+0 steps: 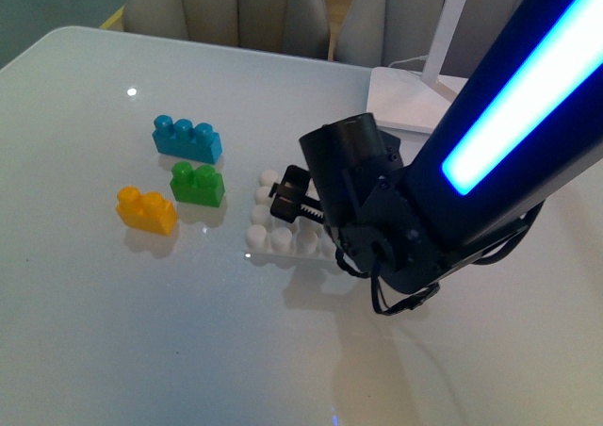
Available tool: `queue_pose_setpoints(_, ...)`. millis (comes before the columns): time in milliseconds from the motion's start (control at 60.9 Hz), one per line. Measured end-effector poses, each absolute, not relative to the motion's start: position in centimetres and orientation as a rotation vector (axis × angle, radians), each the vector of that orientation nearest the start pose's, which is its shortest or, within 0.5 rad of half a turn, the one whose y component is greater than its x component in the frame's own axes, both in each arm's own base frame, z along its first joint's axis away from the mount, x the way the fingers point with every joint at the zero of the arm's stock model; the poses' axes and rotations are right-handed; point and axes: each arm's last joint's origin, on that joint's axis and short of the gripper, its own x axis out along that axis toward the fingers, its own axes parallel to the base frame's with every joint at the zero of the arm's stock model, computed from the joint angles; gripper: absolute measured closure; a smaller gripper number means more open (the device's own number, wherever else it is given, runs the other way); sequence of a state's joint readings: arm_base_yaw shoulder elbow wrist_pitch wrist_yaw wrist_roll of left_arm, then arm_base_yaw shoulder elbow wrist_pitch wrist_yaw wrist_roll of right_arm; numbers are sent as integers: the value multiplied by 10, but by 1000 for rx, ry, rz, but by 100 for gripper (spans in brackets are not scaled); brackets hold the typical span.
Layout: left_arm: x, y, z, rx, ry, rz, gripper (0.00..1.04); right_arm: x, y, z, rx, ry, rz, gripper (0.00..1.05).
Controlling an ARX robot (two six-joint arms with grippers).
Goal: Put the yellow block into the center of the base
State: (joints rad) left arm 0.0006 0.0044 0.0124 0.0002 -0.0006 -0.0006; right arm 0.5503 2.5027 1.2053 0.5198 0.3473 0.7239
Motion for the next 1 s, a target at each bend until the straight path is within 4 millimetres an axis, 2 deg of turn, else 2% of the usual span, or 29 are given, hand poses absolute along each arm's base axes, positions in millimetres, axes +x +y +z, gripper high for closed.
queue_pose_setpoints(213, 97, 0, 167, -1, -8, 1, 7, 374, 191, 16, 396, 631, -48, 9)
queue_pose_setpoints(394, 97, 0, 167, -1, -8, 1, 7, 364, 161, 55, 388, 550, 4, 9)
queue_pose_setpoints(558, 97, 0, 167, -1, -8, 1, 7, 330, 121, 84, 302, 514, 46, 9)
queue_pose_setpoints(739, 97, 0, 167, -1, -8, 1, 7, 279, 78, 111, 261, 514, 57, 9)
queue_pose_setpoints(771, 97, 0, 167, -1, -8, 1, 7, 271, 73, 112, 239, 484, 37, 11)
queue_pose_setpoints(804, 97, 0, 167, -1, -8, 1, 7, 263, 66, 115, 192, 352, 3, 17)
queue_pose_setpoints(886, 97, 0, 168, -1, -9, 1, 7, 244, 53, 122, 104, 154, -1, 31)
queue_pose_setpoints(1001, 97, 0, 167, -1, -9, 1, 7, 226, 41, 140, 57, 16, 6, 51)
